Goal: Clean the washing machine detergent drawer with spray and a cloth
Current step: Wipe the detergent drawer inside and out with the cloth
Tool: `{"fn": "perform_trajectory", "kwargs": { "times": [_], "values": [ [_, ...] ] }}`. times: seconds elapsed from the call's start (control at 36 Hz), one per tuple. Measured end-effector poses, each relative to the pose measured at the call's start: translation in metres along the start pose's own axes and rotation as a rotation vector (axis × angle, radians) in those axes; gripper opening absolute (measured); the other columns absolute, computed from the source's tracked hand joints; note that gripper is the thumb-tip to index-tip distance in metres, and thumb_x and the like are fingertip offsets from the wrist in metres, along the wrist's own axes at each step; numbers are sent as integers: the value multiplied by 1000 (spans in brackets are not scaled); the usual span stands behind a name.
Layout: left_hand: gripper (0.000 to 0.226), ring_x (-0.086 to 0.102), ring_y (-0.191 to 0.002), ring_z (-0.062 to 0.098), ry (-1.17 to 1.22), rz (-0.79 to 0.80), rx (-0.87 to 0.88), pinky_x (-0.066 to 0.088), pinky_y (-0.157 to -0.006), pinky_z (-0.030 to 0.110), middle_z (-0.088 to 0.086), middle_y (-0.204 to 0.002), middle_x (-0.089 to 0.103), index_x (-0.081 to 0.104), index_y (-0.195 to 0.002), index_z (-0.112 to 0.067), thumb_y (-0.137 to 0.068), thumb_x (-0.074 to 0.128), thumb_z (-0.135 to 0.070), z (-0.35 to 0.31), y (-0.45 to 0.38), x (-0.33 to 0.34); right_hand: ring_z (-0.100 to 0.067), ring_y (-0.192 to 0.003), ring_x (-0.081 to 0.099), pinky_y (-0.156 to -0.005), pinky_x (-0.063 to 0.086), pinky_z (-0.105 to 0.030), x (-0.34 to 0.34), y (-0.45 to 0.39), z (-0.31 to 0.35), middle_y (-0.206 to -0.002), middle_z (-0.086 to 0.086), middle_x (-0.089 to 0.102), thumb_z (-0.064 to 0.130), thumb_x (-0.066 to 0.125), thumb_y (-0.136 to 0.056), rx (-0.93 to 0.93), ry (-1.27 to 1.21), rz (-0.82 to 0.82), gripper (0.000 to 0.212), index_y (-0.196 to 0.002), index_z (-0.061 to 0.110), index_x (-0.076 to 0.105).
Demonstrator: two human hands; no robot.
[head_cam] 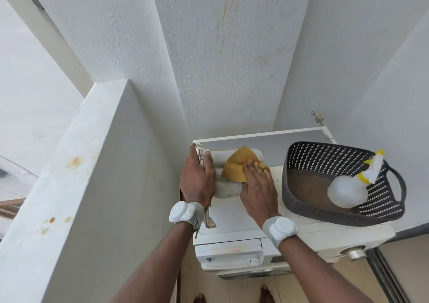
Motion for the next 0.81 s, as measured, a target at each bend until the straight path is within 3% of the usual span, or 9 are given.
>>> {"fn": "perform_trajectory", "kwargs": {
  "times": [0.08, 0.22, 0.36, 0.47, 0.64, 0.72, 0.81],
  "values": [
    [56, 58, -132, 29, -9, -8, -19, 44, -105, 39, 0, -149, 61, 37, -159, -31, -107, 37, -53, 1, -1, 1, -36, -135, 54, -115, 41, -49, 0, -5, 26, -146, -18, 58, 13, 58, -94, 115, -71, 18, 37, -130, 6, 65],
    [50, 61, -125, 31, -24, -16, -6, 41, -91, 31, 0, -142, 65, 41, -154, -31, -108, 40, -50, 0, -2, 0, -24, -123, 56, -107, 45, -36, 2, 1, 91, -134, -5, 61, 27, 53, -95, -121, -334, 104, 45, -138, 14, 60],
    [52, 61, -125, 31, -24, 22, 18, 46, -99, 38, 2, -141, 65, 39, -157, -34, -108, 39, -52, 2, -2, 0, -24, -122, 57, -111, 41, -37, -5, 3, 74, -137, -4, 61, 19, 50, -97, -230, -145, 59, 40, -135, 15, 61],
    [56, 58, -130, 32, -17, 30, 6, 44, -101, 38, 3, -145, 62, 37, -160, -31, -108, 40, -50, 3, -2, -1, -25, -115, 56, -107, 40, -39, -7, 0, 33, -131, 0, 60, 26, 42, -102, -75, -14, -19, 31, -126, 19, 60],
    [55, 58, -130, 31, -4, 27, 12, 44, -101, 37, 1, -147, 61, 38, -160, -31, -108, 40, -51, 2, 1, -2, -29, -100, 59, -99, 41, -43, -10, -10, 1, -108, -4, 60, 17, 53, -98, 167, 122, -99, 11, -104, 16, 62],
    [55, 59, -128, 33, -16, 22, 2, 44, -99, 38, 3, -145, 62, 38, -159, -32, -108, 40, -51, 2, -3, -1, -32, -109, 58, -101, 43, -45, -2, -5, 18, -114, -10, 59, 15, 54, -97, 207, 135, -82, 15, -109, 11, 63],
    [55, 59, -128, 33, -20, 29, 6, 45, -101, 39, 4, -145, 62, 38, -159, -30, -108, 39, -51, 0, -4, 1, -35, -131, 52, -112, 41, -48, 7, 11, 41, -138, -14, 56, 13, 60, -94, 93, 76, -16, 39, -133, 8, 58]
  ]
}}
Point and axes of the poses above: each hand's wrist, its own y-axis away from the middle knuckle, its own x-axis out of the palm, z = x × y, the point moved 5 cm from there along -y, towards the middle knuckle
